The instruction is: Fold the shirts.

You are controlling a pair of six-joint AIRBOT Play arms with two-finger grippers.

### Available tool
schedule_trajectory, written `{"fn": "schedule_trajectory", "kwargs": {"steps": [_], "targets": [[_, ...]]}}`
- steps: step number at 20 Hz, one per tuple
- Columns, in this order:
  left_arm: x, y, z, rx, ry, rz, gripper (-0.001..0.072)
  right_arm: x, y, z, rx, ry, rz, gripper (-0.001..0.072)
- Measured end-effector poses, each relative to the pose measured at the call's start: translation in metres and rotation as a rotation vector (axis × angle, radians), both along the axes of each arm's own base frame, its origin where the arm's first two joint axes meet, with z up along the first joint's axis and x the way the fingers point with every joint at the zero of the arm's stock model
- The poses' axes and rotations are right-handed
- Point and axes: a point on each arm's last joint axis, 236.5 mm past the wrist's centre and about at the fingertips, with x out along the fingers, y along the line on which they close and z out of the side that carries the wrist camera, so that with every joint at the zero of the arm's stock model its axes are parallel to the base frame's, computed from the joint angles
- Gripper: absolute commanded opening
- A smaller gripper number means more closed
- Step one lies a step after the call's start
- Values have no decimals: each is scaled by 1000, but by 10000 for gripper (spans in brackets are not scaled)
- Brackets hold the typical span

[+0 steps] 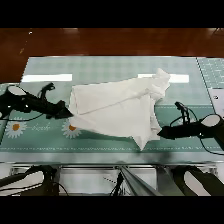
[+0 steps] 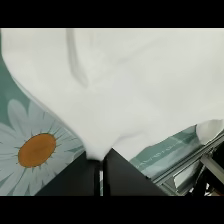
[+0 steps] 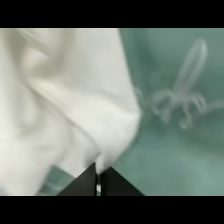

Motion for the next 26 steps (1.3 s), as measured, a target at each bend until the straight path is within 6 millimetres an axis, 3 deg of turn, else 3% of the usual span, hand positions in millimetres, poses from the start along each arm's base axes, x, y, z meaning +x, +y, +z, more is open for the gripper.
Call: {"fn": "schedule_trajectory", "kwargs": {"steps": [3, 5, 7, 9, 11, 12, 14, 16, 19, 22, 26], "targets": [[36, 11, 87, 36, -290, 19, 26, 49, -5, 74, -35, -213, 18, 19], [50, 20, 167, 79, -531, 46, 26, 81, -12, 151, -80, -420, -5, 18], [53, 31, 259, 142, -808, 102, 26, 101, -24, 240, -141, -648, -59, 18], [38, 38, 354, 199, -1086, 180, 26, 104, -36, 328, -196, -852, -125, 17], [6, 41, 440, 242, -1343, 259, 26, 92, -46, 408, -240, -1030, -192, 17], [-14, 40, 478, 259, -1457, 289, 26, 82, -50, 444, -254, -1112, -227, 18], [-54, 35, 531, 284, -1623, 323, 26, 60, -56, 499, -273, -1238, -287, 17], [-89, 27, 564, 300, -1732, 328, 25, 38, -59, 538, -276, -1329, -329, 17], [-126, 14, 585, 308, -1790, 313, 25, 11, -61, 576, -286, -1425, -368, 17], [-151, 2, 585, 308, -1767, 286, 25, -11, -65, 601, -307, -1496, -396, 17], [-171, 3, 564, 383, -1657, 268, 24, -39, -77, 631, -370, -1587, -451, 16]]}}
